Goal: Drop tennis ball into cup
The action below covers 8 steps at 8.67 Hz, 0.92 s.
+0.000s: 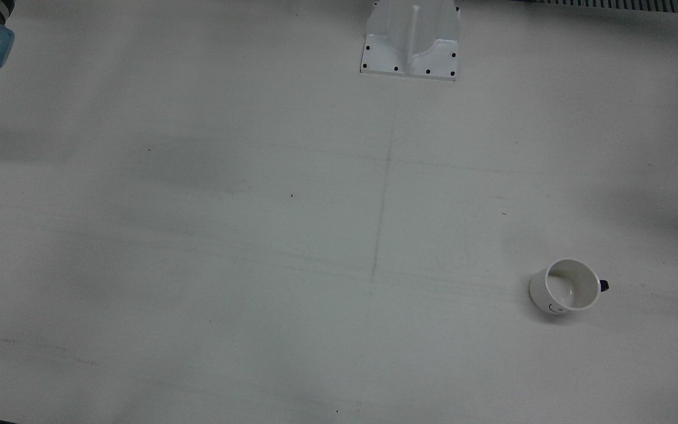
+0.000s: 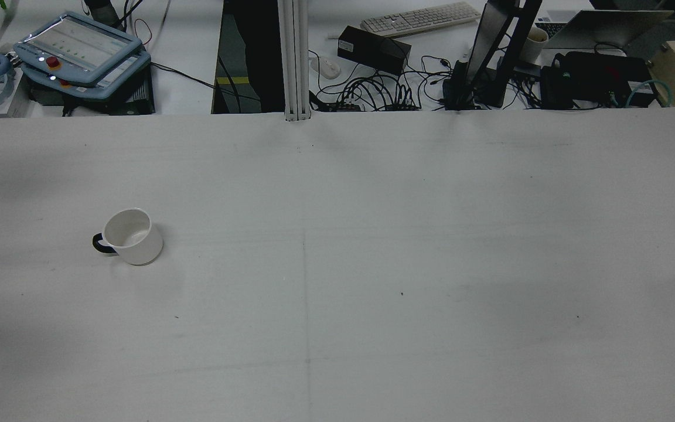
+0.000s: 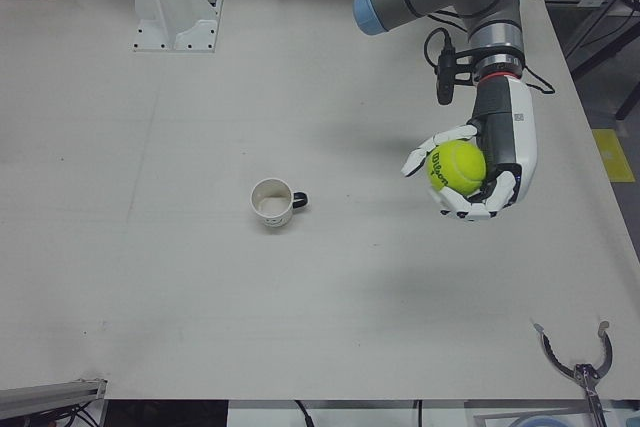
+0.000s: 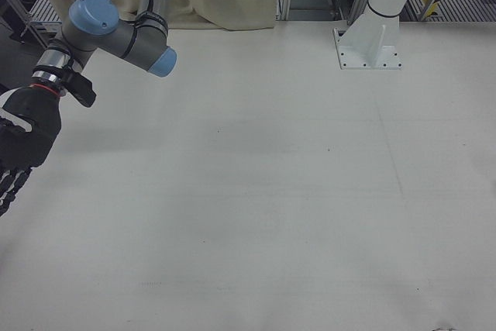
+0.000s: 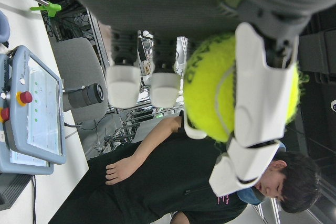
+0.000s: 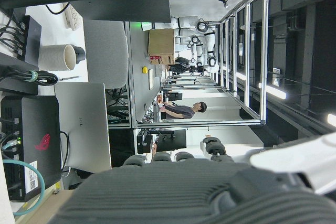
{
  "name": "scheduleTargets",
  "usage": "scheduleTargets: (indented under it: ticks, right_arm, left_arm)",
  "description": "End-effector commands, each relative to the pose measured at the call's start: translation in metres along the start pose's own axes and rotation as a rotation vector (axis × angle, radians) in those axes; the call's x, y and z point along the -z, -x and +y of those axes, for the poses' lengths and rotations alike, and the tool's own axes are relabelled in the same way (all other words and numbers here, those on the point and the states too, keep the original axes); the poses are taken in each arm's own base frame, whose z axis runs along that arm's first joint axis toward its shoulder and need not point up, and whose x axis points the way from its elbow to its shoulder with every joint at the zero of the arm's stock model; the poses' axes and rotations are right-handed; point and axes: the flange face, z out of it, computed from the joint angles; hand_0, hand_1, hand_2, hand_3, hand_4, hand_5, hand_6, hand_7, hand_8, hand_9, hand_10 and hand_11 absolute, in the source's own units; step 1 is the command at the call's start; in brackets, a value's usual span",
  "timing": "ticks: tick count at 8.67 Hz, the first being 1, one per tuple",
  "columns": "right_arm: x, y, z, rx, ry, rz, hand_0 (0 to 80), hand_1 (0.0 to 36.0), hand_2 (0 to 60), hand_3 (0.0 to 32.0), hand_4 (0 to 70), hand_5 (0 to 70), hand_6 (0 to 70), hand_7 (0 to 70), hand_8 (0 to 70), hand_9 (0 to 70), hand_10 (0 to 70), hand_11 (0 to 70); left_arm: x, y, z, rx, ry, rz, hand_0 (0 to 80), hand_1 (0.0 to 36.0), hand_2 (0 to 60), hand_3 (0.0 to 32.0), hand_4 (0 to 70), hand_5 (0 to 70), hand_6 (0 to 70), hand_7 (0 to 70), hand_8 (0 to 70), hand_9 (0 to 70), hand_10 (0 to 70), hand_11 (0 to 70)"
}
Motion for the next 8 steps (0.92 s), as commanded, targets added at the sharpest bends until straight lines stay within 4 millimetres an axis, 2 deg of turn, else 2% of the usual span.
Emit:
scheduleTargets:
  ticks: [1, 2, 3, 4, 5, 6, 7, 8]
  right_arm:
    - [0.000, 0.000, 0.000, 0.000, 0.000, 0.000, 0.0, 0.0, 0.0, 0.0, 0.0, 0.0, 0.0, 0.0, 0.0, 0.0, 0.0, 0.0]
    - [0.000, 0.000, 0.000, 0.000, 0.000, 0.000, 0.0, 0.0, 0.0, 0.0, 0.0, 0.0, 0.0, 0.0, 0.0, 0.0, 0.0, 0.0]
    - [0.000, 0.000, 0.000, 0.000, 0.000, 0.000, 0.0, 0.0, 0.0, 0.0, 0.0, 0.0, 0.0, 0.0, 0.0, 0.0, 0.0, 0.0]
    - [0.000, 0.000, 0.000, 0.000, 0.000, 0.000, 0.0, 0.0, 0.0, 0.0, 0.0, 0.0, 0.0, 0.0, 0.0, 0.0, 0.0, 0.0]
    - [0.000, 0.000, 0.000, 0.000, 0.000, 0.000, 0.0, 0.0, 0.0, 0.0, 0.0, 0.0, 0.0, 0.0, 0.0, 0.0, 0.0, 0.0]
    - [0.000, 0.000, 0.000, 0.000, 0.000, 0.000, 0.0, 0.0, 0.0, 0.0, 0.0, 0.0, 0.0, 0.0, 0.0, 0.0, 0.0, 0.0]
    - [0.000, 0.000, 0.000, 0.000, 0.000, 0.000, 0.0, 0.0, 0.0, 0.0, 0.0, 0.0, 0.0, 0.0, 0.0, 0.0, 0.0, 0.0]
    - [0.000, 0.000, 0.000, 0.000, 0.000, 0.000, 0.0, 0.0, 0.0, 0.0, 0.0, 0.0, 0.0, 0.0, 0.0, 0.0, 0.0, 0.0]
  left_arm:
    - [0.000, -0.001, 0.007, 0.004, 0.015, 0.003, 58.6, 36.0, 60.0, 0.0, 70.0, 46.5, 70.0, 70.0, 70.0, 70.0, 70.0, 70.0]
    - [0.002, 0.001, 0.020, 0.006, 0.028, -0.005, 58.6, 36.0, 60.0, 0.0, 70.0, 64.3, 70.0, 70.0, 70.0, 70.0, 70.0, 70.0]
    - [0.003, 0.024, 0.038, 0.014, 0.055, -0.052, 58.9, 36.0, 60.0, 0.0, 70.0, 52.4, 70.0, 70.0, 70.0, 70.0, 70.0, 70.0]
    - [0.006, 0.057, 0.056, 0.023, 0.077, -0.119, 59.3, 36.0, 60.0, 0.0, 70.0, 70.0, 70.0, 70.0, 70.0, 70.0, 70.0, 70.0]
    - [0.012, 0.094, 0.078, 0.046, 0.101, -0.196, 59.3, 36.0, 60.0, 0.0, 70.0, 70.0, 70.0, 70.0, 70.0, 70.0, 70.0, 70.0]
    - [0.018, 0.132, 0.096, 0.057, 0.126, -0.267, 59.1, 36.0, 60.0, 0.0, 70.0, 56.3, 70.0, 70.0, 70.0, 70.0, 70.0, 70.0]
    - [0.023, 0.166, 0.103, 0.060, 0.133, -0.322, 59.2, 36.0, 60.0, 0.0, 70.0, 66.2, 70.0, 70.0, 70.0, 70.0, 70.0, 70.0]
    - [0.026, 0.183, 0.104, 0.059, 0.131, -0.351, 59.2, 36.0, 60.0, 0.0, 70.0, 58.3, 70.0, 70.0, 70.0, 70.0, 70.0, 70.0]
